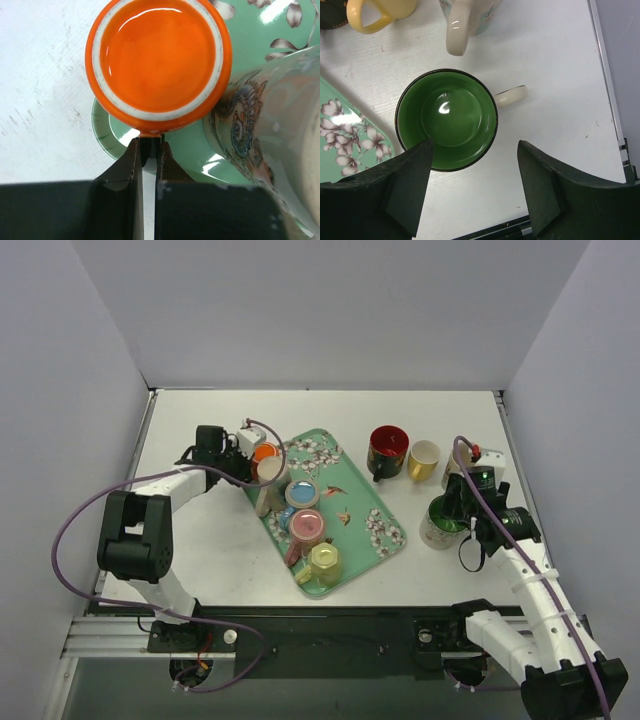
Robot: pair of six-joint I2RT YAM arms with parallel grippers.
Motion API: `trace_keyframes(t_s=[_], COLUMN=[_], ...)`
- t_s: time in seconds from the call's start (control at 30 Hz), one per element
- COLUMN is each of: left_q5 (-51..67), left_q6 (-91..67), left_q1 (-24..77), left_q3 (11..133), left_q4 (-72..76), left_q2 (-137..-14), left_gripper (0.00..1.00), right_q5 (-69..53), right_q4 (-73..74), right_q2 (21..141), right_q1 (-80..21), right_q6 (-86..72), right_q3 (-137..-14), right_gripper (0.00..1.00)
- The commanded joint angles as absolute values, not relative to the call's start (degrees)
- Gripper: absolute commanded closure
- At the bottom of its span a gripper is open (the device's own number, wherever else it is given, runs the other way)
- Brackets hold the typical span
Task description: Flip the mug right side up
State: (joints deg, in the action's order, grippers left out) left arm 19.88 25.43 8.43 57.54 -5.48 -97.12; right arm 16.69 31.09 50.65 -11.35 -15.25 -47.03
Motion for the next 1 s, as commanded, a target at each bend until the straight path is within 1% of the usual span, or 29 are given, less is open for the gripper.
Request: trace_keyframes(t_s=[0.0,0.13,0.17,0.27,0.33,0.4,0.47,0.5,0.53,0.57,0.6,0.67,0.73,0.77,0.8,0.83,0.87,0.9,0.93,0.97], left_q5=[20.8,17.8,17.6,19.6,20.8,21.4,23.3,24.4,27.0,28.1,30.5,33.9,38.4,42.7,44.4,48.6,50.9,54.2,56.0,58.9], left_q6=[23.1,16.8,13.9,8.9,6.2,3.3,0.4,-3.6,-4.8,-7.4,-9.6,-11.7,-14.4,-15.4,-18.2,-19.2,-21.7,-22.8,-25.1,-26.2], left_q1=[8.4,7.2,6.5,5.4,5.3,4.9,3.4,2.7,1.7,1.1,0.4,0.4,0.4,0.3,0.4,0.3,0.4,0.4,0.4,0.5], left_q3=[61.3,65.5,67.4,70.4,72.2,74.3,76.7,78.3,79.0,80.8,82.4,84.0,84.1,84.0,83.8,83.8,83.7,83.7,83.6,83.6], left_q4=[-2.6,-4.7,-5.9,-8.3,-9.8,-11.7,-13.7,-14.2,-15.8,-16.7,-18.4,-21.2,-22.4,-22.5,-22.6,-23.0,-23.3,-23.6,-23.8,-24.2], left_q2=[-96.2,-94.7,-93.7,-91.5,-90.1,-89.5,-89.4,-89.4,-89.4,-89.1,-88.9,-86.9,-84.2,-83.3,-81.7,-80.9,-79.6,-79.0,-77.8,-77.2], left_gripper=[1.0,1.0,1.0,1.0,1.0,1.0,1.0,1.0,1.0,1.0,1.0,1.0,1.0,1.0,1.0,1.0,1.0,1.0,1.0,1.0], right_q5=[18.6,18.1,18.0,20.3,22.9,25.6,26.6,26.5,25.7,25.2,25.4,25.4,25.2,25.1,25.0,24.0,23.5,22.2,21.5,20.3], right_q4=[33.7,34.5,34.5,34.5,34.5,34.2,33.1,31.5,30.5,27.9,26.2,21.7,13.8,10.3,3.4,-2.1,-11.4,-15.5,-23.1,-25.8], right_q2=[50.0,50.2,50.0,50.3,50.7,51.7,53.0,53.3,54.6,55.5,56.1,57.7,58.5,58.2,57.7,56.4,55.8,54.6,54.3,53.9], right_q1=[-12.2,-14.0,-15.5,-19.9,-24.3,-31.1,-35.5,-36.9,-40.0,-41.9,-45.1,-49.8,-54.2,-55.4,-58.0,-59.7,-60.0,-60.6,-60.6,-60.7], right_q6=[-15.8,-16.0,-16.0,-16.2,-16.3,-16.0,-15.6,-15.0,-14.3,-12.1,-10.7,-4.9,2.5,8.3,12.3,19.6,22.6,28.5,30.8,35.7], right_q3=[-49.6,-51.3,-51.6,-54.3,-56.4,-58.9,-61.1,-62.4,-62.8,-63.4,-63.7,-64.1,-63.6,-61.5,-60.0,-55.9,-52.0,-49.8,-46.8,-45.8], right_gripper=[0.37,0.36,0.32,0.27,0.26,0.25,0.22,0.19,0.18,0.15,0.14,0.14,0.15,0.15,0.15,0.15,0.15,0.15,0.15,0.15])
